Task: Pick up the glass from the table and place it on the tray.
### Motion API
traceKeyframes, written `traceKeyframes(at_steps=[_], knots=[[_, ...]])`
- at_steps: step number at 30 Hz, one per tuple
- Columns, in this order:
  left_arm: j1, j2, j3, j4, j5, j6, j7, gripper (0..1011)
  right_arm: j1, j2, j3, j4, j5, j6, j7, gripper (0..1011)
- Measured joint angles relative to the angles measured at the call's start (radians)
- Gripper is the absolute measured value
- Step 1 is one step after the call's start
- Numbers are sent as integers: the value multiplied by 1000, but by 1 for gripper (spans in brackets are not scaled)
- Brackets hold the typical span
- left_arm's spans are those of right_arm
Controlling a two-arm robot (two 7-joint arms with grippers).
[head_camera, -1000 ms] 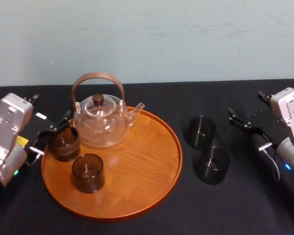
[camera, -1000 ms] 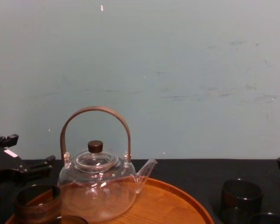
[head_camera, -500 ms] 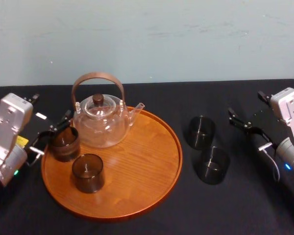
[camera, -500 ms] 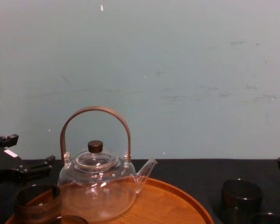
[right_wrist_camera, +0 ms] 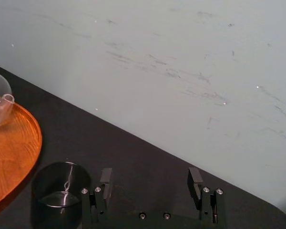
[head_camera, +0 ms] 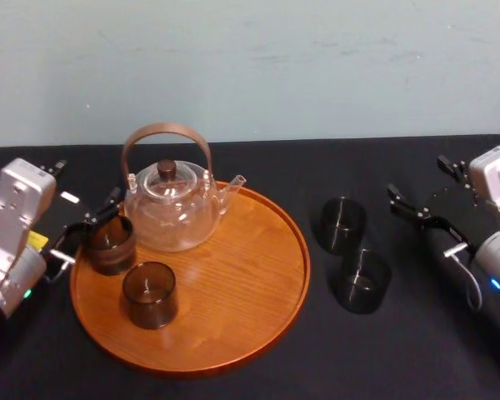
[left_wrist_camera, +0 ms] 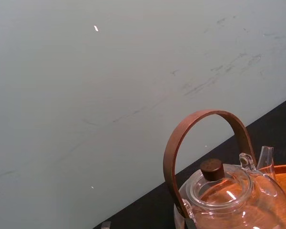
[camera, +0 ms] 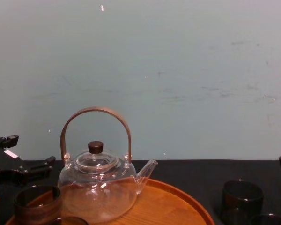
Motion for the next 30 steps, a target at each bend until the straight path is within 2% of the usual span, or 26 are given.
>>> traceKeyframes(at_steps=[12, 22, 30], knots=[[0, 0, 0, 0, 0, 0, 0, 1001, -82, 47, 68, -110, 78, 50, 79, 1002], [0, 0, 0, 0, 0, 0, 0, 1001, -182, 116, 131, -209, 168, 92, 199, 1002], [0, 0, 0, 0, 0, 0, 0, 1001, -241, 160, 162, -249, 198, 117, 275, 1002]])
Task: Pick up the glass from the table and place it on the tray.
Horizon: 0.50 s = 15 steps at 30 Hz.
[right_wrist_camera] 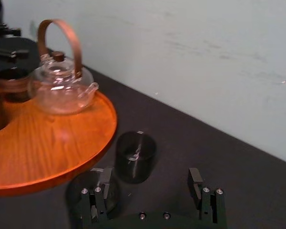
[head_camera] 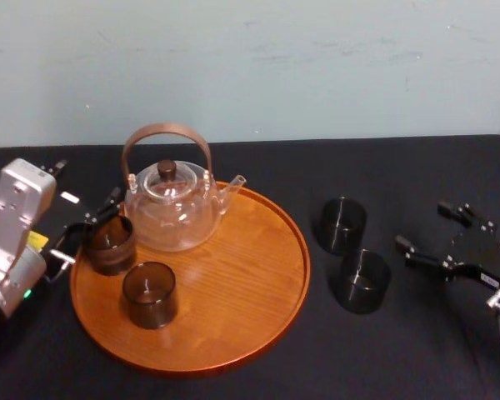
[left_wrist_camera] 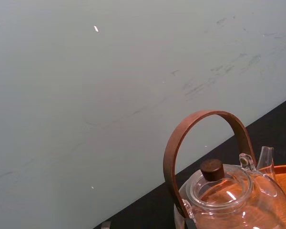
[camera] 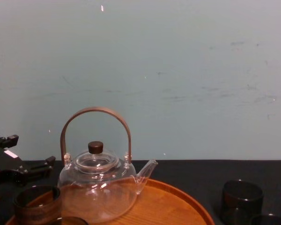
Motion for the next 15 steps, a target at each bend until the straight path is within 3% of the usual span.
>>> traceKeyframes(at_steps=[15], knots=[[0, 0, 0, 0, 0, 0, 0, 1001, -41, 46, 8, -11, 3, 13, 150, 1002]])
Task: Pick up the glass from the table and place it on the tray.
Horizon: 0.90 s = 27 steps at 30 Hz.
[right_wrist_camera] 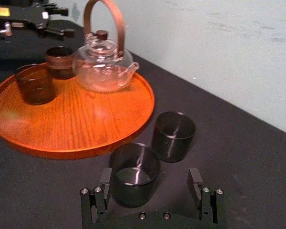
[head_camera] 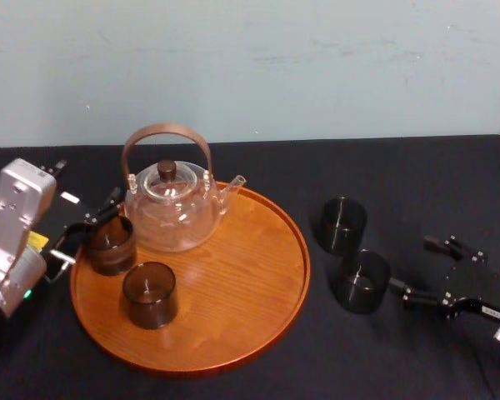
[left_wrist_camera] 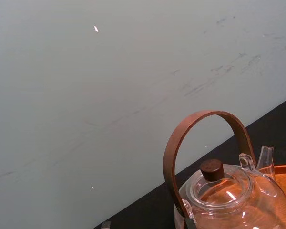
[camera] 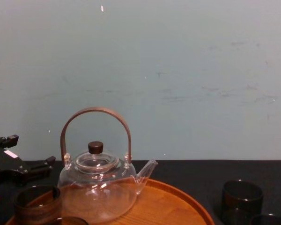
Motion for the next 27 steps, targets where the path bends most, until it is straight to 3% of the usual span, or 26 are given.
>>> traceKeyframes(at_steps=[10, 27], knots=[[0, 0, 0, 0, 0, 0, 0, 1001, 5, -6, -14, 8, -24, 12, 68, 1002], [0, 0, 0, 0, 0, 0, 0, 1001, 67, -69, -47, 61, -41, 84, 59, 1002]])
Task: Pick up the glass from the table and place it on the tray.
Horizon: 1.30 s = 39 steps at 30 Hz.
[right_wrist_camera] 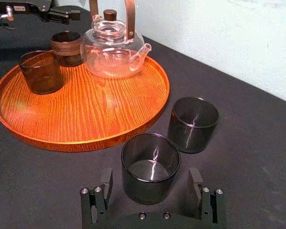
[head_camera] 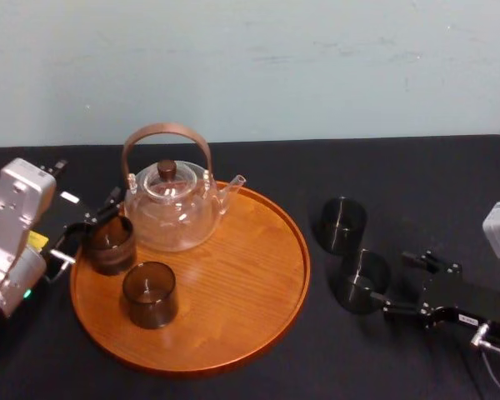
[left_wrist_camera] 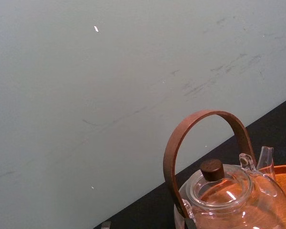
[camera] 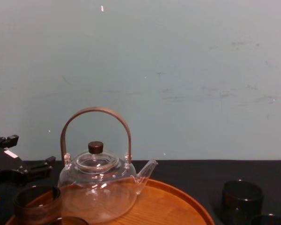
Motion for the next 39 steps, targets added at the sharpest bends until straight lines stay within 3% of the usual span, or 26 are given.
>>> traceKeyframes(at_steps=[16, 39], knots=[[0, 0, 0, 0, 0, 0, 0, 1001, 60, -23, -37, 46, 5, 43, 16, 1002], [0, 0, 0, 0, 0, 0, 0, 1001, 151, -56, -99, 115, 4, 61, 34, 1002]])
